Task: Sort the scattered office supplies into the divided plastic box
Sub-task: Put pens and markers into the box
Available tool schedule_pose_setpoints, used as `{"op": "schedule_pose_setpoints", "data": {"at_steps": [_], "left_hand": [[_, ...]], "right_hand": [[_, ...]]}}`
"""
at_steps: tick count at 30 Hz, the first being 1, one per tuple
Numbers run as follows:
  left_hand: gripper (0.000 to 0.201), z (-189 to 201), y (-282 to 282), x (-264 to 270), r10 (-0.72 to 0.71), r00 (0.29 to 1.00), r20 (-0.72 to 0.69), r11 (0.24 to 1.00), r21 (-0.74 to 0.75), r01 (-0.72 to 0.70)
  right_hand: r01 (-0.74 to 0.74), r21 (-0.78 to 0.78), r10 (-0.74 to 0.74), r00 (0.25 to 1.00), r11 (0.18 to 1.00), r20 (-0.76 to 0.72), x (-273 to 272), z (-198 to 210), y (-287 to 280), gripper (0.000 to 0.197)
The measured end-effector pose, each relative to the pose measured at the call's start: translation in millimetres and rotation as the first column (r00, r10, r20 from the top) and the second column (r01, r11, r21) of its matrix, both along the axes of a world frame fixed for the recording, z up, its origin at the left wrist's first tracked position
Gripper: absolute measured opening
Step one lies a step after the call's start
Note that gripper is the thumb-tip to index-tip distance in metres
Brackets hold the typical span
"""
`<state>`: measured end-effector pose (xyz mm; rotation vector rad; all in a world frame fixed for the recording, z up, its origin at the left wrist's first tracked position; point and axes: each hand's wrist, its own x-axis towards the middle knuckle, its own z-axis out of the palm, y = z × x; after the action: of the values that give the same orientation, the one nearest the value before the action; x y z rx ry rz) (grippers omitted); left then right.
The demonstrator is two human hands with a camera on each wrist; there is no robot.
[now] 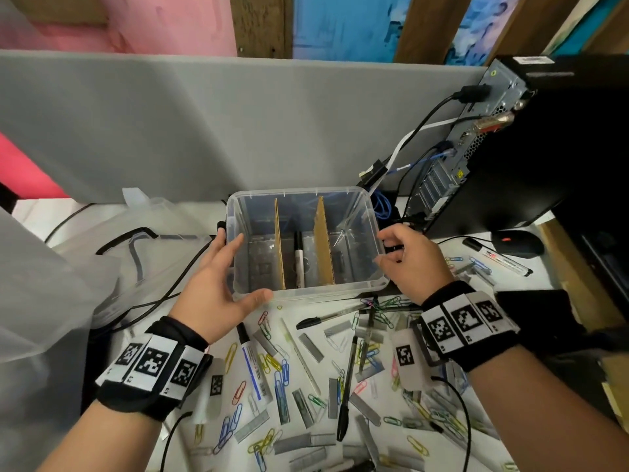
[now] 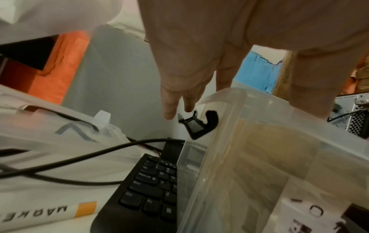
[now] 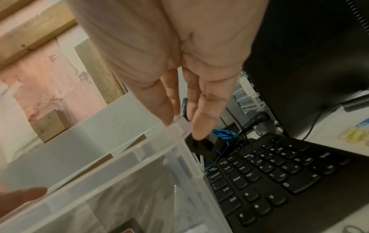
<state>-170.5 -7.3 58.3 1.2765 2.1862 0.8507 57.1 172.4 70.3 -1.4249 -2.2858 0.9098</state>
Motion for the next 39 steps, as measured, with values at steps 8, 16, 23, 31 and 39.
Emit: {"op": "schedule_pose_setpoints", "data": {"at_steps": [8, 16, 23, 31, 39], "left_hand": [[0.084, 4.9, 1.5, 2.8, -0.022, 0.99, -0.142, 0.999, -0.033, 0.017], [0.074, -0.2, -7.0, 21.5, 0.033, 0.979, -0.203, 0.999, 0.031, -0.028], [0.073, -10.2, -12.9, 40.8, 0.139, 0.976, -0.165, 0.98, 0.167, -0.111], [0.06, -8.9, -18.7, 60.3, 0.176, 0.965, -0.196, 0.96, 0.25, -0.124], [0.024, -22.5, -24.4, 110.4, -0.303, 0.943, -0.138, 0.911, 0.247, 0.329]], "right_hand": [[-0.004, 0.058, 0.008, 0.998, 0.998, -0.066, 5.7, -4.9, -6.8, 0.03], [0.059, 0.215, -0.041, 0.995, 0.975, -0.086, 33.0, -12.7, -32.5, 0.008], [0.006, -0.097, 0.01, 0.986, 0.995, 0.164, 39.2, -69.6, -63.0, 0.007], [0.177, -0.226, -0.095, 0.938, 0.958, 0.334, 21.5, -87.2, -64.1, 0.037], [0.224, -0.436, -0.162, 0.971, 0.872, 0.174, 36.4, -73.5, -58.9, 0.009]]}}
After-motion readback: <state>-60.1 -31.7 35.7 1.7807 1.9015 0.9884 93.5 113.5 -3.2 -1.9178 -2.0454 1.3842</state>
